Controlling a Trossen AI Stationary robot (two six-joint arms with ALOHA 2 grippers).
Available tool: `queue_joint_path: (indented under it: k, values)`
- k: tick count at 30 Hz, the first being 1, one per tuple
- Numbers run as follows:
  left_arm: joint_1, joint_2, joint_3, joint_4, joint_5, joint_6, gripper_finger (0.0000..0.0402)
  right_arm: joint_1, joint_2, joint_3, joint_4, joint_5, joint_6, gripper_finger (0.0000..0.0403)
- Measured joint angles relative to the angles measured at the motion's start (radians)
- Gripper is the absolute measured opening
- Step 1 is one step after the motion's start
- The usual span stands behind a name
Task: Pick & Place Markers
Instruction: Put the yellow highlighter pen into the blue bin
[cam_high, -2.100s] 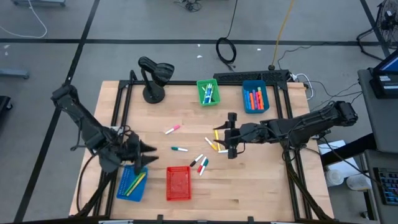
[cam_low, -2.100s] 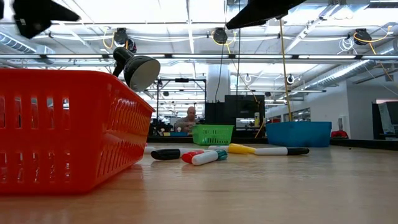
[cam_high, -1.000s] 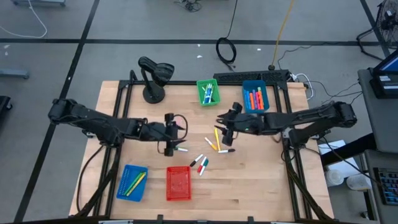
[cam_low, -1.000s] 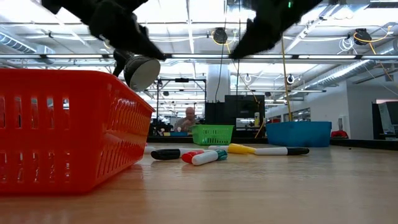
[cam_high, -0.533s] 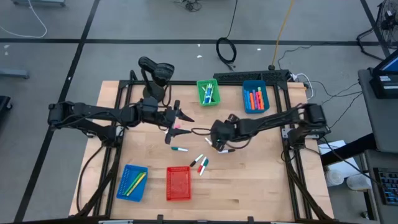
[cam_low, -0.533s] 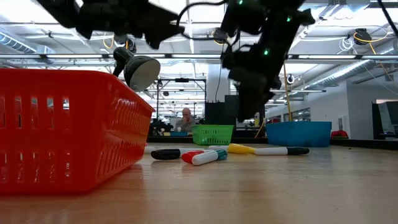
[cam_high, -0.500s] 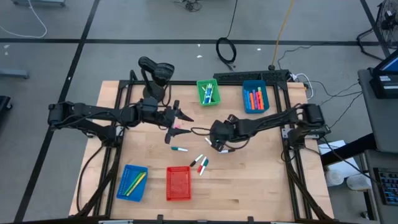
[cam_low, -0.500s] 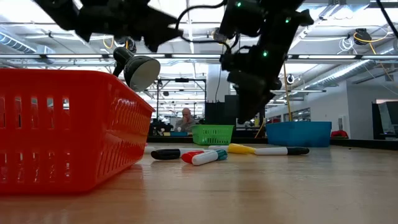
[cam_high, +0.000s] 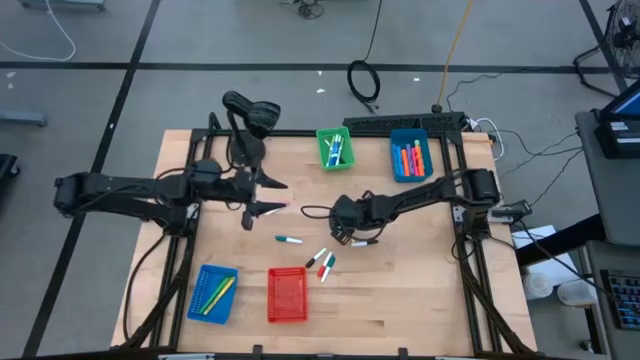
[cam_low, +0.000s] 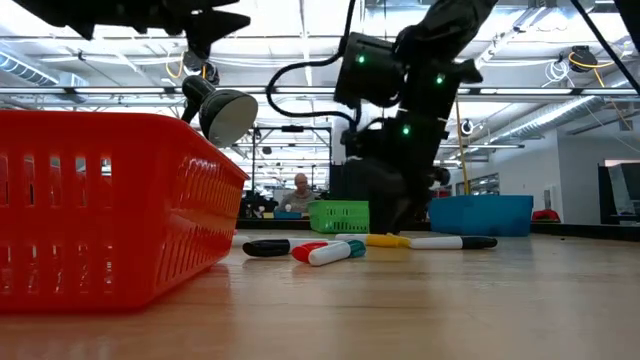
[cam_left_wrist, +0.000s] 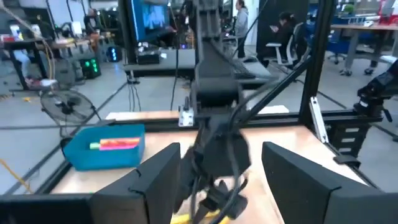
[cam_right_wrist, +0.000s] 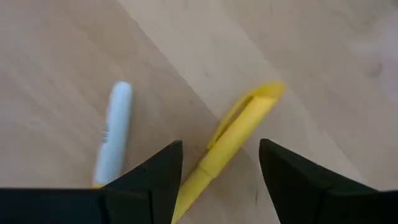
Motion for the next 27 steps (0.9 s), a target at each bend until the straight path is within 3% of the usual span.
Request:
queue_joint_path:
  k: [9,13,20,27]
  values:
    - [-0.026,-0.01,0.0,-0.033,-0.005,0.03,0.023,-0.043,0.074,0.004,0.052,-0.041,-0.031,0.019]
    - [-0.026,-0.01,0.0,-0.047,-0.005,-0.002,0.023,-0.048,0.076,0.003,0.065,-0.045,-0.086,0.0146]
    - [-0.026,0.02,0.0,-0.079,-0.005,-0.095,0.023,-0.049,0.079,0.001,0.044,-0.083,-0.207,0.0032]
    - [-0.026,0.09,0.0,-0.064,-0.006,-0.101,0.023,-0.049,0.052,0.0,0.074,-0.096,-0.342,0.0029]
